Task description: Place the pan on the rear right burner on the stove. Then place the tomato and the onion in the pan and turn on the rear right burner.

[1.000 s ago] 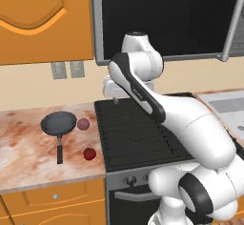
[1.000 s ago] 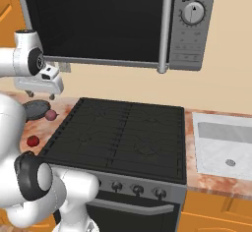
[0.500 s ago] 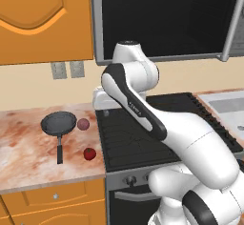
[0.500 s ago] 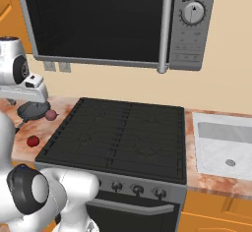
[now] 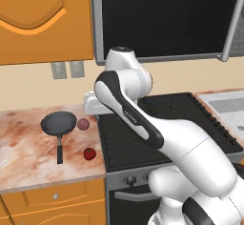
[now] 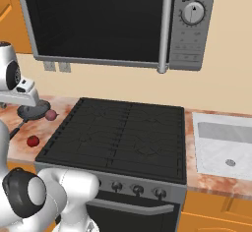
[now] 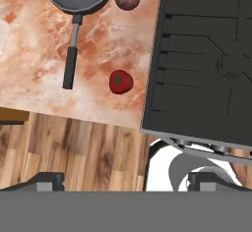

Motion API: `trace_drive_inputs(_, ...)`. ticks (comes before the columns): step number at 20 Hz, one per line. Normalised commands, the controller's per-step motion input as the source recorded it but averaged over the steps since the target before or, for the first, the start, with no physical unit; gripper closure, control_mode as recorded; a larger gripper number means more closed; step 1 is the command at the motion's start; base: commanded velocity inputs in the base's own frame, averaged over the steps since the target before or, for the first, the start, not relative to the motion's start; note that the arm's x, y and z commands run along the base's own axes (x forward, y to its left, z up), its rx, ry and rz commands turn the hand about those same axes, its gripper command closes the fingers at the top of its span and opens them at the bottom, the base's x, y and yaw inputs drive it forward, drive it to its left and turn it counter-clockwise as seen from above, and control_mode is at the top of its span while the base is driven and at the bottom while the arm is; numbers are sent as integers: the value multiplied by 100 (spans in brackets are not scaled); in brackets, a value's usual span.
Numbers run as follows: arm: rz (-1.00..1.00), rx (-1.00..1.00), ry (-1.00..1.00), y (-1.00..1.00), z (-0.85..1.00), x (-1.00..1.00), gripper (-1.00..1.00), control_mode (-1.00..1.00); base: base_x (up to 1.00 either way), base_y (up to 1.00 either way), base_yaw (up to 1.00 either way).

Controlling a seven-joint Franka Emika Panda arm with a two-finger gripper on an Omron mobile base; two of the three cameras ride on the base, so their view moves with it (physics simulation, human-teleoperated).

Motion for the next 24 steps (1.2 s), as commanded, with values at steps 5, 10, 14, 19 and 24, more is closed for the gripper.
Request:
trace_drive_inputs(5,0,3,0,21,0,2,-100,-100,0,0,0)
trace_drive_inputs(10,2,7,0,20,0,0,-100,-100,0,0,0)
trace_drive_inputs(14,4,8,1,24,0,0,-100,-100,0,0,0)
trace_drive_inputs(19,7,2,0,22,-15,0,-100,-100,0,0,0)
trace_drive_inputs(24,8,0,0,21,-33,0,-100,-100,0,0,0)
